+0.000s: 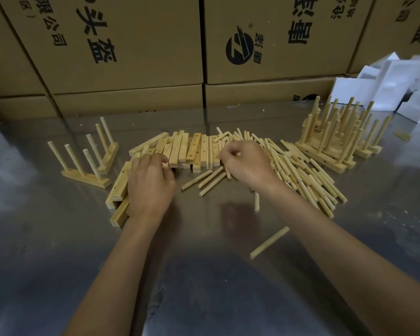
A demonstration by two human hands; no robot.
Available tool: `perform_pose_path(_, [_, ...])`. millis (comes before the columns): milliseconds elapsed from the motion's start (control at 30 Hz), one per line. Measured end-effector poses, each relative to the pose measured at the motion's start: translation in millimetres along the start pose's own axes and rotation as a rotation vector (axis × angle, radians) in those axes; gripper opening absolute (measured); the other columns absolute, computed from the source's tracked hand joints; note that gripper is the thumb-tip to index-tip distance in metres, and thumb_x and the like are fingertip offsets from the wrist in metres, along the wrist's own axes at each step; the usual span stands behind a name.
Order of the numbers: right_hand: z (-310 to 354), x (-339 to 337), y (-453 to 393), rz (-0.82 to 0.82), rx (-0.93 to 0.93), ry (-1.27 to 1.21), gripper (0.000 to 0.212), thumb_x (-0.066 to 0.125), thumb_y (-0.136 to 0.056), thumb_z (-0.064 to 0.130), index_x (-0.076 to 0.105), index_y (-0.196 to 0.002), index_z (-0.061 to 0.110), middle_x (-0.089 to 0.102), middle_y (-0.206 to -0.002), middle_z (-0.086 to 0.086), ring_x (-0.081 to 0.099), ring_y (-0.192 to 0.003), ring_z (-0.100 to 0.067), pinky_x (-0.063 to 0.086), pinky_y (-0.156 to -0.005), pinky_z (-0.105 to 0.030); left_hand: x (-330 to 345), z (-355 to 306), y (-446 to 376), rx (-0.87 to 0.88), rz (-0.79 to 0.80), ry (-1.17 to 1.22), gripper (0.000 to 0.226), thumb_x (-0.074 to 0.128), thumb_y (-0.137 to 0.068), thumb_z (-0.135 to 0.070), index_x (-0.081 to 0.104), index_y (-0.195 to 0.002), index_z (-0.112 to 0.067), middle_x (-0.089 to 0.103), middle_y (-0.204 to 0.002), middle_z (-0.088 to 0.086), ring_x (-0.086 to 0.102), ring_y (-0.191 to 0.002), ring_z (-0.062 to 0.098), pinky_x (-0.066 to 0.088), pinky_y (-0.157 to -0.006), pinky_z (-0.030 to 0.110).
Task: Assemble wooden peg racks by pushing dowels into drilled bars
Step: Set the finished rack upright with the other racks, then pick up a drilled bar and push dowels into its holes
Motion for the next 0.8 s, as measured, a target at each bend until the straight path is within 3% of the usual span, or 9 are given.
perform_pose_path(133, [-43, -11, 26, -0.065, 0.011, 0.119, 0.018, 0.057, -0.093, 0.021, 0.075, -0.094, 0.023, 0.070, -0.103, 0.008, 0.053, -0.116, -0.017, 0.037, -0.109, -0.042, 22, -27, -2, 0.136, 0.088, -0.093, 0.033, 0.049, -0.099, -0.019, 0.062, -0.129, -0.011, 0.059, -0.131, 0.009, 0.045, -0.124, 0.026, 0.032, -0.104, 0.042])
perform_pose_path(267, [-54, -5, 34, -0.104, -0.072, 0.289, 0.018, 0.057, -0.092, 0.020, 0.075, -0.096, 0.024, 0.068, -0.101, 0.006, 0.048, -0.108, -0.018, 0.030, -0.092, -0.030, 49, -45, -21, 0.149, 0.157, -0.123, 0.037, 0.047, -0.102, -0.028, 0.062, -0.130, -0.009, 0.056, -0.134, 0.010, 0.043, -0.126, 0.027, 0.030, -0.105, 0.042])
perform_pose_path(333, [-55, 0, 32, -0.082, -0.087, 0.308, 0.018, 0.057, -0.092, 0.021, 0.075, -0.096, 0.023, 0.066, -0.099, 0.006, 0.047, -0.106, -0.017, 0.031, -0.097, -0.033, 61, -44, -31, 0.099, 0.201, -0.179, 0.038, 0.049, -0.103, -0.033, 0.064, -0.127, -0.008, 0.055, -0.135, 0.012, 0.042, -0.127, 0.029, 0.031, -0.106, 0.044])
perform_pose_path(433, [-55, 1, 31, -0.093, -0.111, 0.298, 0.018, 0.057, -0.092, 0.021, 0.075, -0.094, 0.021, 0.065, -0.094, 0.006, 0.047, -0.103, -0.016, 0.035, -0.100, -0.039, 65, -42, -42, 0.025, 0.173, -0.193, 0.035, 0.058, -0.099, -0.033, 0.069, -0.119, -0.007, 0.055, -0.130, 0.014, 0.043, -0.126, 0.030, 0.033, -0.107, 0.044])
perform_pose_path(633, [-57, 0, 31, -0.087, -0.099, 0.282, 0.019, 0.057, -0.092, 0.020, 0.075, -0.095, 0.022, 0.063, -0.093, 0.008, 0.044, -0.103, -0.012, 0.028, -0.092, -0.030, 69, -35, -48, -0.191, 0.280, -0.215, 0.040, 0.070, -0.086, -0.049, 0.062, -0.083, -0.011, 0.056, -0.132, 0.015, 0.038, -0.133, 0.033, 0.031, -0.110, 0.044])
perform_pose_path(700, [-57, -1, 32, -0.082, -0.096, 0.277, 0.019, 0.057, -0.092, 0.020, 0.074, -0.096, 0.022, 0.062, -0.093, 0.009, 0.044, -0.103, -0.011, 0.029, -0.091, -0.030, 63, -38, -44, -0.184, 0.256, -0.207, 0.042, 0.070, -0.085, -0.051, 0.063, -0.078, -0.010, 0.061, -0.121, 0.015, 0.042, -0.128, 0.033, 0.034, -0.106, 0.043])
perform_pose_path(800, [-55, -4, 33, -0.077, -0.079, 0.210, 0.019, 0.055, -0.093, 0.018, 0.073, -0.099, 0.021, 0.066, -0.095, 0.007, 0.046, -0.099, -0.010, 0.038, -0.091, -0.031, 38, -41, -31, -0.143, 0.118, -0.120, 0.033, 0.070, -0.087, -0.038, 0.069, -0.088, -0.005, 0.065, -0.110, 0.016, 0.051, -0.115, 0.034, 0.039, -0.099, 0.043])
Point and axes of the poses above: each hand's wrist, its own y-axis away from the middle knuckle, its own x-axis out of the palm, z = x × y, the point moved 8 cm from there along -y, towards the middle knuckle
